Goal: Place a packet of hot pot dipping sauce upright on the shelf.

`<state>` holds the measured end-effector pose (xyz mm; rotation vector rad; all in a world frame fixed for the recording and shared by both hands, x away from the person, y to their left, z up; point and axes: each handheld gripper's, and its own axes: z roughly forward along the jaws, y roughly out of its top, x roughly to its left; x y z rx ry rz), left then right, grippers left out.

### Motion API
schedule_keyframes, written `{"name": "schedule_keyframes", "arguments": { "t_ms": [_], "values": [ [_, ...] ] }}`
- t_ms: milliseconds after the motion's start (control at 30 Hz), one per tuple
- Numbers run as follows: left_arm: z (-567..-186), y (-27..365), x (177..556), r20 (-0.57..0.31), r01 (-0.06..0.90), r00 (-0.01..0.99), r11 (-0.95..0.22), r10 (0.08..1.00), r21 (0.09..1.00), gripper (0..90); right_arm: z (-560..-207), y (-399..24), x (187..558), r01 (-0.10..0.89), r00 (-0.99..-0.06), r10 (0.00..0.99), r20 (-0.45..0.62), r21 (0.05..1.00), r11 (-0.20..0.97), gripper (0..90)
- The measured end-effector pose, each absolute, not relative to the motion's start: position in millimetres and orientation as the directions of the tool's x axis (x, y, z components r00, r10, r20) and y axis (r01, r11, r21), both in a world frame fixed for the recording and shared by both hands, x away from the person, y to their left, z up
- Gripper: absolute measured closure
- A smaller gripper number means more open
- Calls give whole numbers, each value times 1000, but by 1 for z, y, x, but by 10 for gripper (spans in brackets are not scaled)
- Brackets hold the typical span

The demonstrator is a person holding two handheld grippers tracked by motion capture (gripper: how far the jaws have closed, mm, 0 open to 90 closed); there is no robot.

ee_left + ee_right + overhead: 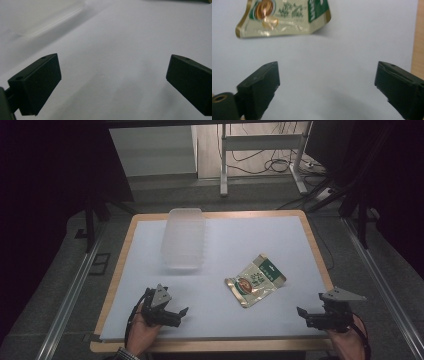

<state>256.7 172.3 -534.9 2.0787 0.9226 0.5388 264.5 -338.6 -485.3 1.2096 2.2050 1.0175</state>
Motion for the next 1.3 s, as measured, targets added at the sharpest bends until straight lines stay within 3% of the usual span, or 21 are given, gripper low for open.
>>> {"name": "schedule_keyframes", "arguments": {
  "t_ms": [667, 1300],
  "values": [
    [-535, 173, 256, 58, 411, 656, -421, 753, 809, 0, -489, -344, 270, 516, -579, 814, 43, 793, 325, 0],
    [-536, 173, 256, 61, 413, 657, -425, 752, 806, 0, -489, -338, 275, 497, -593, 805, 22, 796, 345, 0]
  ]
}}
